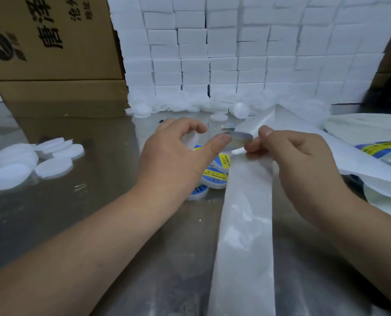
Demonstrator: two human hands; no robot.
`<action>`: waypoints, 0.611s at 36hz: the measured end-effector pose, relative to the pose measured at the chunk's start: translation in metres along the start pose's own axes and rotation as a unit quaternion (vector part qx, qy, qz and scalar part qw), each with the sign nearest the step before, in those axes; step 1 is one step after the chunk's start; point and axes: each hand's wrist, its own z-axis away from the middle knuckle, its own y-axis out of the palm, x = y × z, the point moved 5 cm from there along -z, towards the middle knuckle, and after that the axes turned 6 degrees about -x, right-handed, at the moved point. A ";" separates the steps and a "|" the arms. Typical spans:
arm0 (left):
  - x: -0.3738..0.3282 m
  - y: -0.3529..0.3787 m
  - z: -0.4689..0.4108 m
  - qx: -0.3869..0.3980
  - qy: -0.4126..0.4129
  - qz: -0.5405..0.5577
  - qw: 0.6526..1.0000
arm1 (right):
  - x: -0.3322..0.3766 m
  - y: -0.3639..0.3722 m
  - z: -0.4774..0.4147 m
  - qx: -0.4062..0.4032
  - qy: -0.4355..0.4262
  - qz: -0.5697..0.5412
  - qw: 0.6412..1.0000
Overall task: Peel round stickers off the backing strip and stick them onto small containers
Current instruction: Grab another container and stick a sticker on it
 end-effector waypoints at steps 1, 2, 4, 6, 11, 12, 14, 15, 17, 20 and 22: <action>0.000 0.000 0.000 -0.002 0.004 -0.001 1.000 | 0.000 0.000 0.000 -0.003 0.002 0.001 1.000; 0.000 0.000 0.000 -0.002 0.010 -0.004 1.000 | 0.000 0.001 -0.001 -0.006 0.006 0.002 1.000; -0.002 0.000 0.000 0.002 0.021 -0.011 1.000 | -0.001 0.001 -0.002 -0.010 0.018 -0.008 1.000; -0.004 0.000 0.000 0.009 0.032 -0.023 0.999 | -0.001 0.002 -0.002 -0.014 0.028 -0.016 0.999; -0.009 0.001 0.001 0.019 0.062 -0.061 0.996 | 0.001 0.004 -0.001 -0.014 0.048 -0.029 0.998; -0.010 0.002 0.001 0.023 0.067 -0.067 0.995 | 0.000 0.004 -0.001 -0.014 0.051 -0.025 0.998; -0.010 0.003 0.002 0.032 0.077 -0.087 0.993 | -0.001 0.004 -0.001 -0.012 0.056 -0.016 0.998; -0.010 0.003 0.002 0.037 0.083 -0.101 0.991 | -0.002 0.004 -0.002 -0.008 0.058 -0.013 0.998; -0.009 0.006 0.001 0.045 0.088 -0.119 0.988 | -0.005 0.005 -0.002 -0.004 0.062 -0.014 0.998; -0.002 0.009 -0.001 0.052 0.079 -0.129 0.987 | -0.005 0.006 -0.001 -0.023 0.058 -0.022 0.998; 0.005 0.011 -0.003 0.058 0.065 -0.159 0.983 | -0.004 0.002 -0.002 -0.057 0.052 -0.036 0.996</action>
